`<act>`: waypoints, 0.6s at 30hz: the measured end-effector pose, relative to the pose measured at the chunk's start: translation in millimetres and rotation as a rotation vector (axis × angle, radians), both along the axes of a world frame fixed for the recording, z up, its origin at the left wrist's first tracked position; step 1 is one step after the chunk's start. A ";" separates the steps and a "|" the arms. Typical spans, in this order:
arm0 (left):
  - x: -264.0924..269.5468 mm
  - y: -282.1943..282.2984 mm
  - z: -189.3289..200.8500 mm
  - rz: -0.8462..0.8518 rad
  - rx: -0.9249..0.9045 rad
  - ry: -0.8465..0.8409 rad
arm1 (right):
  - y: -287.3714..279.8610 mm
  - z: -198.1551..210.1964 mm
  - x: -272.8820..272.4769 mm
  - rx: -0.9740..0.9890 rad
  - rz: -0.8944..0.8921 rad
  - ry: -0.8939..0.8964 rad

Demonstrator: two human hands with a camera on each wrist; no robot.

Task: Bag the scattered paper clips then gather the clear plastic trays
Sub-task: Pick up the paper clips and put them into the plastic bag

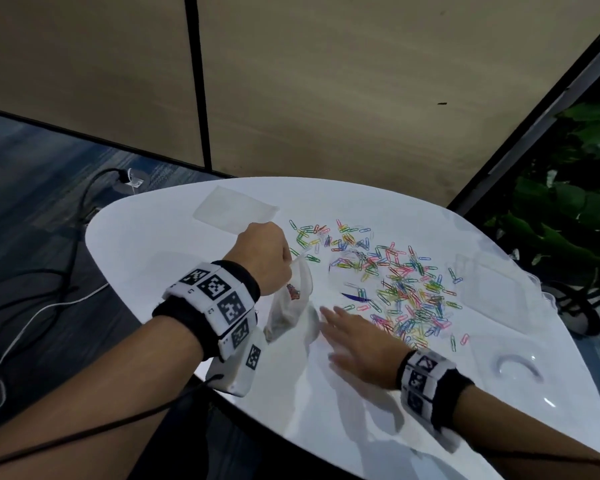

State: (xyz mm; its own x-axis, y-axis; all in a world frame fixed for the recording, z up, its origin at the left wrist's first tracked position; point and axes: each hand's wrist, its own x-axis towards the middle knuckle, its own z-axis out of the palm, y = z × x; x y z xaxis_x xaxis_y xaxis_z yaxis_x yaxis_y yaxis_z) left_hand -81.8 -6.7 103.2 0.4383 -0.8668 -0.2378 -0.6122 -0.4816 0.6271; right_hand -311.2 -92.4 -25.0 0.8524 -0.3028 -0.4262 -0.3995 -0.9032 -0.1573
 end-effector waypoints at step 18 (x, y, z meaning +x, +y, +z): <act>-3.5 -3.5 -1.6 -0.025 0.015 -0.023 | -52.6 -26.7 7.4 -0.134 -0.165 -0.019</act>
State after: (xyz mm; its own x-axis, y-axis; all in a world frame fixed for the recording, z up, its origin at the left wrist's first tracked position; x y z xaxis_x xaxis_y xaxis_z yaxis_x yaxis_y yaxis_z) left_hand -85.3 -10.3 101.6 0.4220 -0.8740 -0.2411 -0.6384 -0.4753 0.6054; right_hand -303.8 -145.0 -51.7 0.7938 -0.4921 -0.3573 -0.5422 -0.8388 -0.0493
